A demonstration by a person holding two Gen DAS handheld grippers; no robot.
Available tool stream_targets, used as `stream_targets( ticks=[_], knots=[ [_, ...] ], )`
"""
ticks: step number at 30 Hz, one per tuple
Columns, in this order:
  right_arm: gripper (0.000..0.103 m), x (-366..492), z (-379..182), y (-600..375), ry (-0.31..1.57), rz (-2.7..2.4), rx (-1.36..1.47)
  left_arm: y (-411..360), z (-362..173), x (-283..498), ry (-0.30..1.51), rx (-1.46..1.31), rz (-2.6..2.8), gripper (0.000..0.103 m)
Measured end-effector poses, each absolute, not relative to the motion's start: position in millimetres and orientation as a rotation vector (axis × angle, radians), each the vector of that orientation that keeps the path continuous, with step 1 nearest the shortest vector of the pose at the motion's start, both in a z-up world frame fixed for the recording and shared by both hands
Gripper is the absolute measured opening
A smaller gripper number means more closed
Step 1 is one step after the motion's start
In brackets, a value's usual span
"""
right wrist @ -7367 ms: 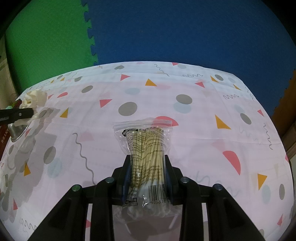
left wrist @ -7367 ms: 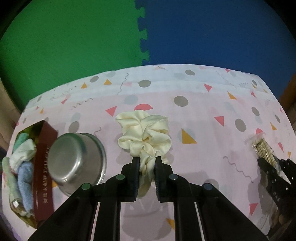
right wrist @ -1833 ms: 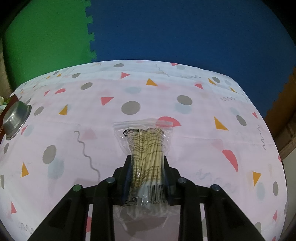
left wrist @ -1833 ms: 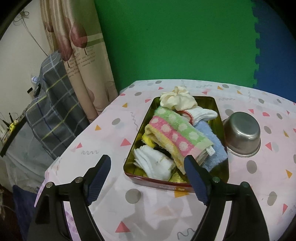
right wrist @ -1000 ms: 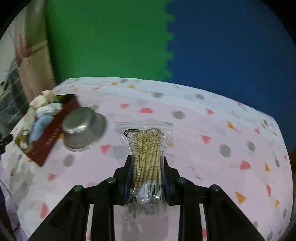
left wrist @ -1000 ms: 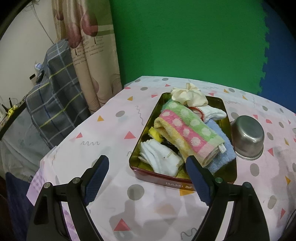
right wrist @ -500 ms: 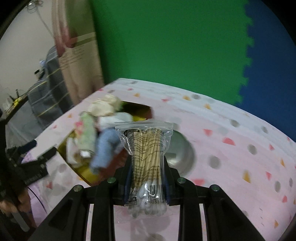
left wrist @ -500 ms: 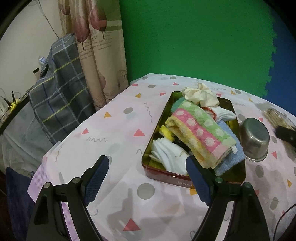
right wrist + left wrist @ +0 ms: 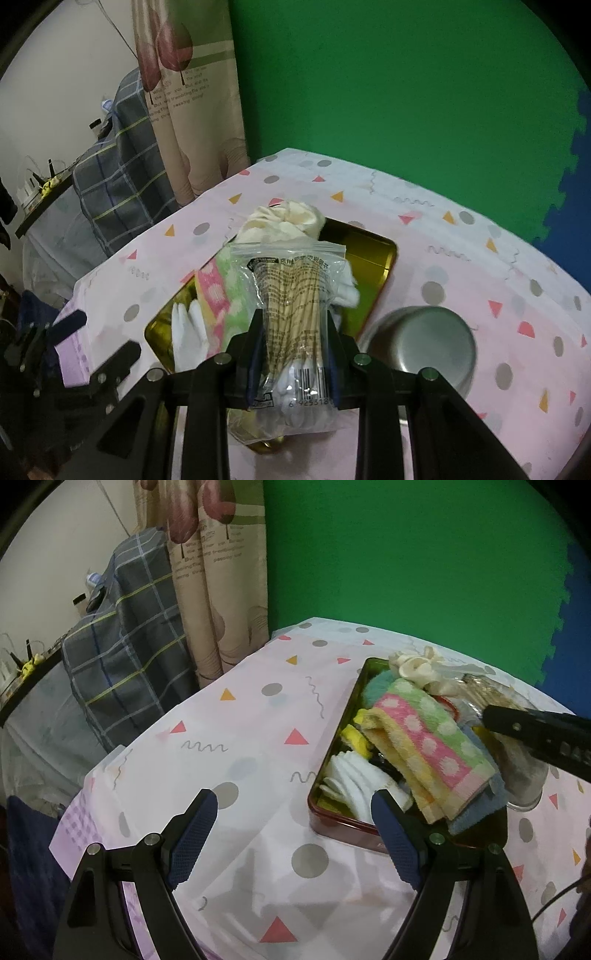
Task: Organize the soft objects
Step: 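Carry the cotton swab bag into the gold tin and open the right tool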
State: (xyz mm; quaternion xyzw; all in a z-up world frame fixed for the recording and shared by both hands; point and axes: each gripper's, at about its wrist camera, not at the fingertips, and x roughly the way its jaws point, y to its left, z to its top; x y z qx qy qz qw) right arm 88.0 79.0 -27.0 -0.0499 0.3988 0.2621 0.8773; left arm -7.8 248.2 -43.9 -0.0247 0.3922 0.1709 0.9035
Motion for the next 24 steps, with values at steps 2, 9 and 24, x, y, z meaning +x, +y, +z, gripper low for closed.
stream_targets(
  ticks=[2,9,24],
  knots=[
    [0.028,95.2,-30.0,87.2,0.84,0.544,-0.105,250.9,-44.5,-7.7,0.816,-0.064,0.355,0.083],
    [0.028,119.5,-44.1,112.2,0.867,0.529,-0.097,257.1,-45.5,-7.2,0.821,-0.093,0.365,0.083],
    [0.049,128.2,-48.5,126.2,0.837,0.448,-0.117,262.5,-46.5,-7.0,0.826,-0.118,0.367,0.083]
  ],
)
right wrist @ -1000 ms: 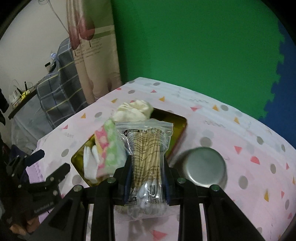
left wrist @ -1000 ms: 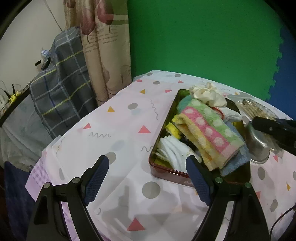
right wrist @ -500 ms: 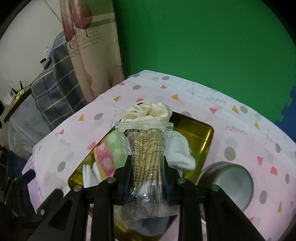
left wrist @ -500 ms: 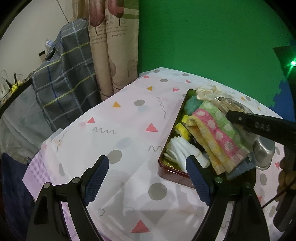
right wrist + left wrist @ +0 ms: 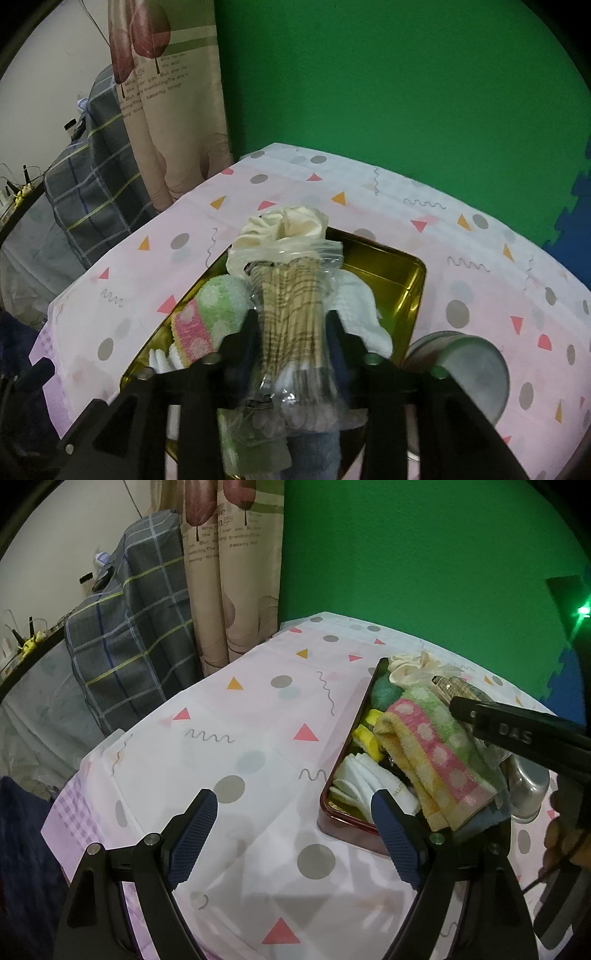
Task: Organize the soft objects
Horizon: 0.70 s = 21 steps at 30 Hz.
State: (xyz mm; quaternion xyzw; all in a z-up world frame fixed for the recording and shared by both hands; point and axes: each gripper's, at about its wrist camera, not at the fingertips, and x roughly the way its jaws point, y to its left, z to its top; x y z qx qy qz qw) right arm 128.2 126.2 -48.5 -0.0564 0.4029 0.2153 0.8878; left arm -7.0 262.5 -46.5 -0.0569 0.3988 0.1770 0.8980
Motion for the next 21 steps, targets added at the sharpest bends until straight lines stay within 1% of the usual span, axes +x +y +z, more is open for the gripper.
stream_targets(
  ticks=[1,2,4,6,7,10,21],
  knots=[
    [0.059,125.1,-45.8,125.5,0.829,0.439,-0.123,262.5,-46.6,-7.4,0.824,-0.119,0.366,0.083],
    [0.064,121.4,-42.0,123.8,0.818,0.436,-0.124,262.6,-46.8,-7.2,0.827,-0.117,0.367,0.083],
    [0.064,113.3,-33.7,119.8,0.797,0.443,-0.113,262.6,-46.5,-7.6,0.825,-0.119,0.367,0.083],
    [0.066,104.0,-24.8,114.6,0.773,0.428,-0.111,262.6,-46.4,-7.5,0.825,-0.12,0.366,0.083],
    [0.071,100.4,-22.0,112.2,0.768,0.423,-0.112,262.6,-46.4,-7.5,0.823,-0.119,0.365,0.083],
    [0.078,83.5,-13.6,99.8,0.748,0.384,-0.11,261.0,-47.4,-7.2,0.82,-0.111,0.369,0.083],
    [0.079,20.4,-30.9,67.3,0.786,0.293,-0.102,245.7,-45.4,-8.7,0.813,-0.086,0.358,0.083]
  ],
)
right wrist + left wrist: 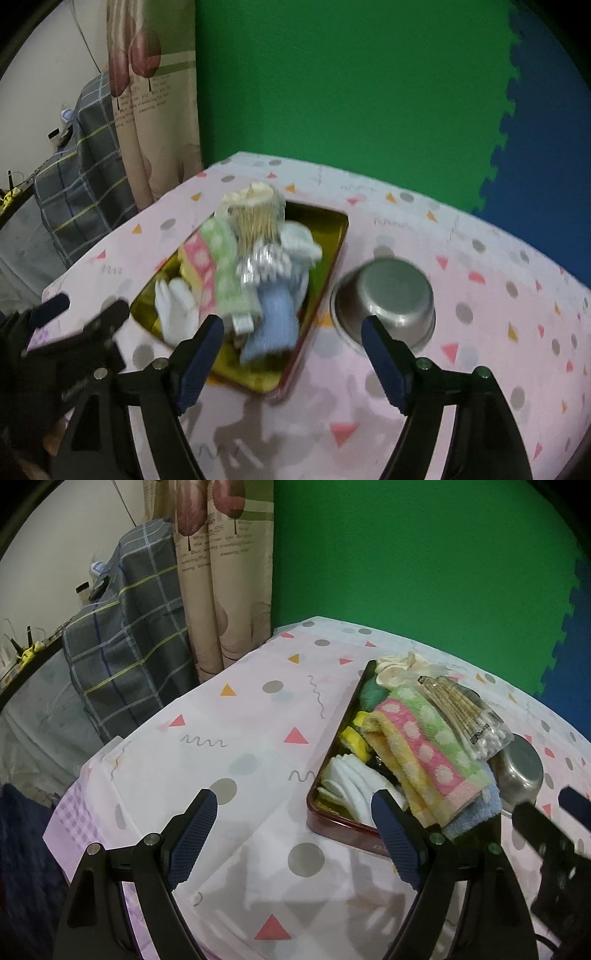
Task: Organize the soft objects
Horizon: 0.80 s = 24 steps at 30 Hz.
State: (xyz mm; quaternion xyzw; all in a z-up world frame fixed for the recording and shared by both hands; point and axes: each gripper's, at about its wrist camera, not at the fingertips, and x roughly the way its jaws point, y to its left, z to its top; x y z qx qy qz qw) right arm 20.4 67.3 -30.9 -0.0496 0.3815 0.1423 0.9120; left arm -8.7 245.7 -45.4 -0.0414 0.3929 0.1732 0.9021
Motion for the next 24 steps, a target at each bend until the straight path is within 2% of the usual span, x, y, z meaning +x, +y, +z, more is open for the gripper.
stream_targets(
  ticks=[24],
  knots=[
    [0.079,0.7,-45.4,69.9,0.822,0.308,-0.128,237.5,-44.6,-8.6,0.826,-0.07,0.334,0.084]
  ],
)
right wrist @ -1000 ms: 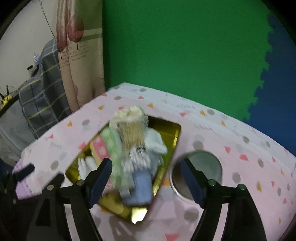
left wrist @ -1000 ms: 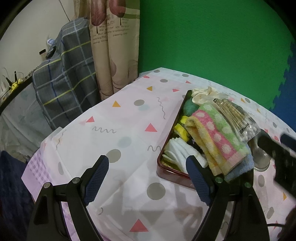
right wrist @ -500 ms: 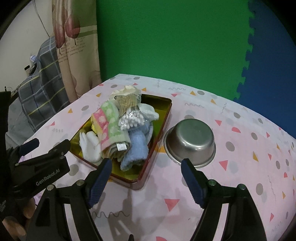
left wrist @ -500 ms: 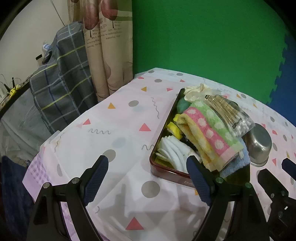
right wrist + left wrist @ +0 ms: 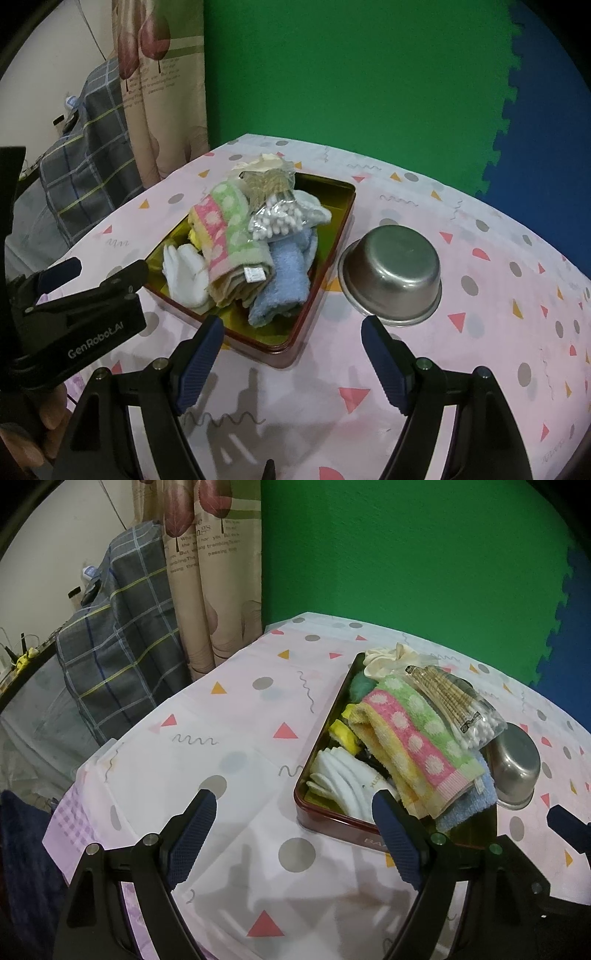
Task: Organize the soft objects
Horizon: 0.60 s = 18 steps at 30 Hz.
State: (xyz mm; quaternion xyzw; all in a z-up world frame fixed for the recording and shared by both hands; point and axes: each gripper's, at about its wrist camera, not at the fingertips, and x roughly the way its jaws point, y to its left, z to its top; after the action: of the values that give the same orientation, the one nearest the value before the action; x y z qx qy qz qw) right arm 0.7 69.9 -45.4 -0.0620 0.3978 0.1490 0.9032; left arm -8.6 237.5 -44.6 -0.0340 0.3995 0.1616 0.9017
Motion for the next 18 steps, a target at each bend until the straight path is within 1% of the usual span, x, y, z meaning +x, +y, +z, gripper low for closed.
stream_targets(
  ticks=[18],
  knots=[
    [0.079,-0.3,-49.8,74.8,0.832,0.321,-0.133,233.0,-46.2,-7.7,0.828,-0.051,0.335,0.084]
  ],
)
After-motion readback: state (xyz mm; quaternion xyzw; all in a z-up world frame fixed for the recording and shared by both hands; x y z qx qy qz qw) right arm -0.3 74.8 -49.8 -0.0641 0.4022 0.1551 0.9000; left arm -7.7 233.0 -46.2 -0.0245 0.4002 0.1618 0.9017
